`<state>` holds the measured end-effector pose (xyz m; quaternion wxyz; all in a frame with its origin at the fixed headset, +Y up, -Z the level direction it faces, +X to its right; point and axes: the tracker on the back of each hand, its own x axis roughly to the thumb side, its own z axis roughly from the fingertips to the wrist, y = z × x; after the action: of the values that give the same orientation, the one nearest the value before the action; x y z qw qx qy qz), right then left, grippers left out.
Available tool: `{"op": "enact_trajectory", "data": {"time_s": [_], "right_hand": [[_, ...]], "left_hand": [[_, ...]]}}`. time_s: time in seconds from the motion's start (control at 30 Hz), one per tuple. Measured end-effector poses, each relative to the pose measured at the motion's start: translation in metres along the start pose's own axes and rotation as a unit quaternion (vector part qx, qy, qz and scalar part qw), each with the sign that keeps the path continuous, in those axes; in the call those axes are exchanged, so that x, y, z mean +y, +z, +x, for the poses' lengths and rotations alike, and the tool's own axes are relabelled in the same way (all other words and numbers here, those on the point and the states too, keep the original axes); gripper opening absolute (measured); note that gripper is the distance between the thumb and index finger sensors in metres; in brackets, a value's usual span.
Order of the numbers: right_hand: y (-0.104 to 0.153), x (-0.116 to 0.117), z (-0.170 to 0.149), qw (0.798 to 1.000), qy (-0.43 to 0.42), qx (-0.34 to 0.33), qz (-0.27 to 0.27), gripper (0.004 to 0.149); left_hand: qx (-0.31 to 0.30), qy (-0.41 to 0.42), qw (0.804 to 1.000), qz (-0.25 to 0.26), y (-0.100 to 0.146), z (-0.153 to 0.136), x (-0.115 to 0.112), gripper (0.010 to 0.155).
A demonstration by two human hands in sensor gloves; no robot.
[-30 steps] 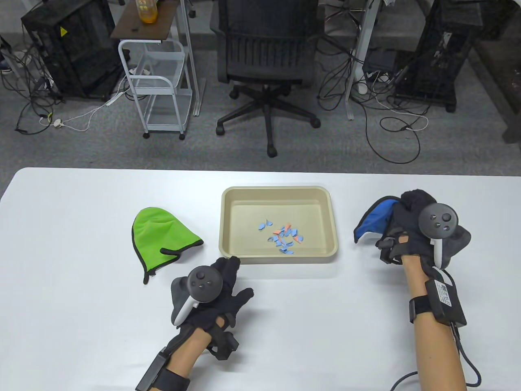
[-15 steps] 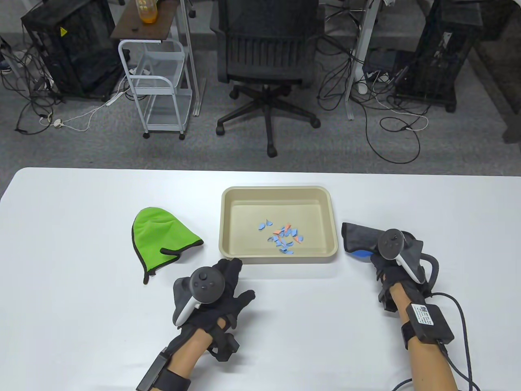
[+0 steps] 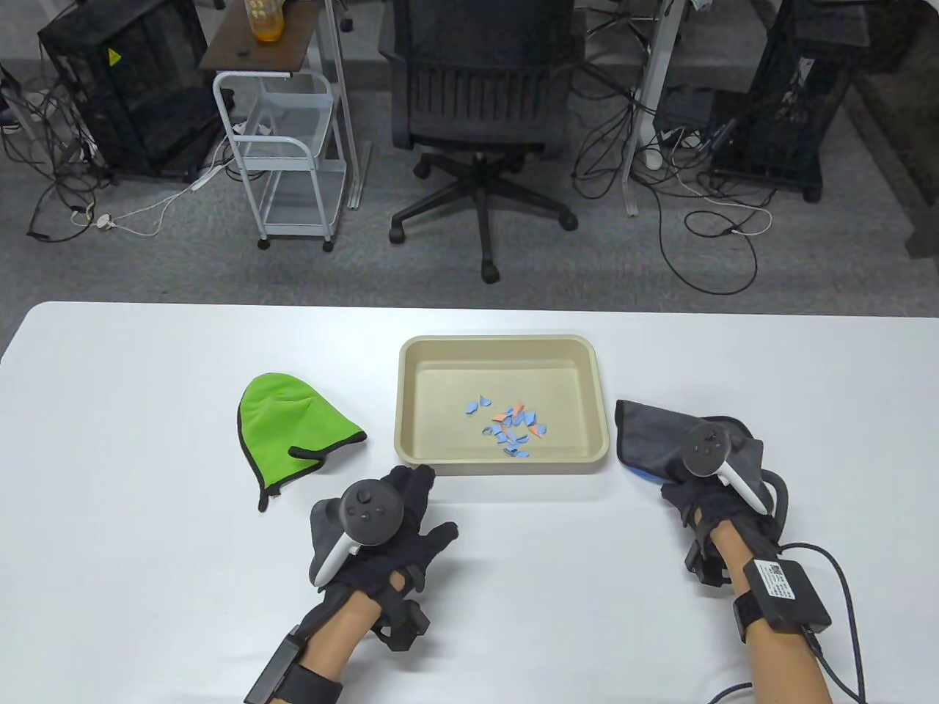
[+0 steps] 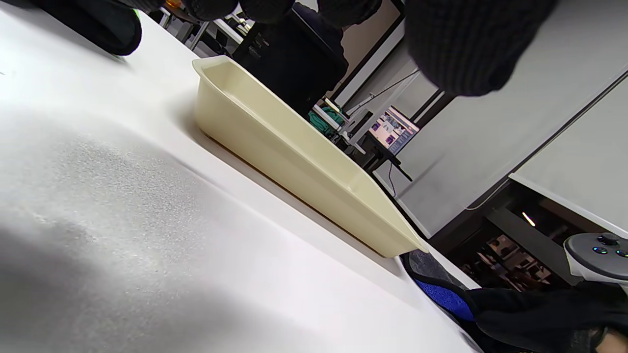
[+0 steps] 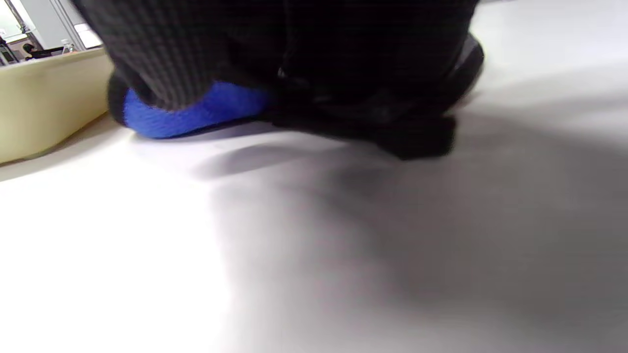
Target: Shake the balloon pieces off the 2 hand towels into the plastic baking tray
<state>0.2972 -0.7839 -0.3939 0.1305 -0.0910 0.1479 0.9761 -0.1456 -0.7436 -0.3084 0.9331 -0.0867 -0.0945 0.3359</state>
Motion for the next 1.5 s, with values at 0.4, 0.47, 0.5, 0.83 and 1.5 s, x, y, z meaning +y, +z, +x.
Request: {"op": "enact_trajectory", "data": {"time_s": [0.4, 0.47, 0.5, 0.83, 1.5], "right_hand": [[0.046, -0.046, -0.001, 0.989, -0.124, -0.046, -0.063, 0.070], [0.058, -0.058, 0.010, 0.987, -0.116, -0.063, -0.091, 0.071], [0.065, -0.064, 0.017, 0.984, -0.115, -0.073, -0.111, 0.071], [0.139, -0.062, 0.114, 0.939, -0.140, -0.242, -0.201, 0.074], [0.125, 0.030, 0.141, 0.951, -0.093, -0.285, -0.082, 0.083]], "left_hand": [[-0.020, -0.004, 1.000, -0.001, 0.000, 0.004, -0.002, 0.086], [-0.022, -0.005, 1.000, -0.002, 0.000, 0.004, -0.002, 0.086], [-0.023, -0.005, 1.000, -0.003, 0.001, 0.004, -0.002, 0.087], [-0.044, -0.001, 0.999, -0.006, 0.001, 0.007, -0.005, 0.087], [-0.057, 0.004, 0.998, -0.027, -0.004, 0.008, -0.014, 0.087]]}}
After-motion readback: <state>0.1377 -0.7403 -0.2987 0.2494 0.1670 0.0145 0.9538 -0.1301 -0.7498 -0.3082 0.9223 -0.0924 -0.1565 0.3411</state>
